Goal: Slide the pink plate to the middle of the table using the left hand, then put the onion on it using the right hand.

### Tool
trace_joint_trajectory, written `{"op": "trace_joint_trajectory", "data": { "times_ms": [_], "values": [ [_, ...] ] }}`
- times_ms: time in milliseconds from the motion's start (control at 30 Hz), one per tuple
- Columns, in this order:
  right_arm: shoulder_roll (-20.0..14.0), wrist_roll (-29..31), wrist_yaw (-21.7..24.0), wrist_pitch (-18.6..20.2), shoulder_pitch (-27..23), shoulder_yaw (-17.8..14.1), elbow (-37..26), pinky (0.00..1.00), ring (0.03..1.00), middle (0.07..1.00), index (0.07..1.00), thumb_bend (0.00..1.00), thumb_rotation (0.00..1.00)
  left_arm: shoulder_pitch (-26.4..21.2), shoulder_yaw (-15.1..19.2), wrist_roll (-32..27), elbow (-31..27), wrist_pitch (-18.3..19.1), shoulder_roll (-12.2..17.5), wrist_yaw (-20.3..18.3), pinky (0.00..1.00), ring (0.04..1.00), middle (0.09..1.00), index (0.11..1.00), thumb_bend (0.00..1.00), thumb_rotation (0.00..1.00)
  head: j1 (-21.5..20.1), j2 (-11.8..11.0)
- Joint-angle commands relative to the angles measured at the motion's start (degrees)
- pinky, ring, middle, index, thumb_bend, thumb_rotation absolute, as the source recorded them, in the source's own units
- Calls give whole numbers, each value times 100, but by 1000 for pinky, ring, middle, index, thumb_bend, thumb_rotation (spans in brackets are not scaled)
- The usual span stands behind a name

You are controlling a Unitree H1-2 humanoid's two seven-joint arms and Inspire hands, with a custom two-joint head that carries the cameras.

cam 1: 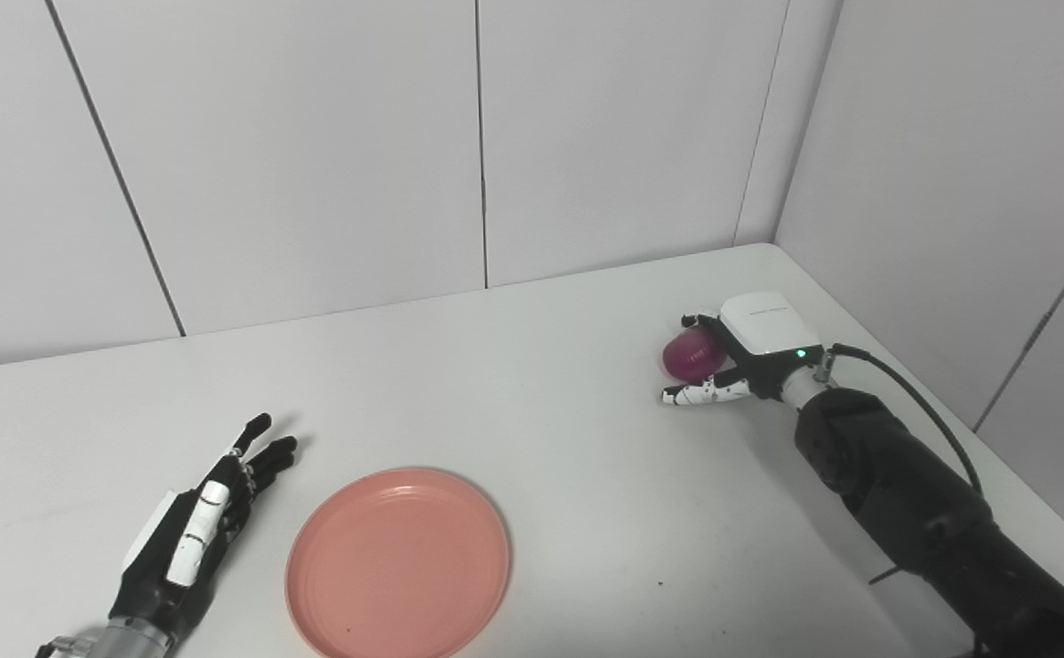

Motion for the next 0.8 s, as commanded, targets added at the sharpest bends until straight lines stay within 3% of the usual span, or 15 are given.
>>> {"op": "trace_joint_trajectory", "data": {
  "times_ms": [0, 467, 767],
  "values": [
    [-66, 51, -183, -224, -218, -30, -36, 485, 678, 763, 777, 944, 794, 117, -44, -64, 120, -87, -70, -48, 977, 914, 895, 960, 639, 999, 25, 4],
    [64, 144, -254, -364, -252, 142, 104, 508, 667, 754, 776, 896, 757, 116, -66, -57, 182, -162, -84, -62, 976, 912, 898, 967, 645, 999, 72, 11],
    [102, 168, -184, -410, -300, 213, 78, 510, 680, 765, 788, 911, 797, 119, -89, -55, 124, -122, -91, -65, 967, 912, 902, 967, 643, 998, 109, 12]
  ]
}}
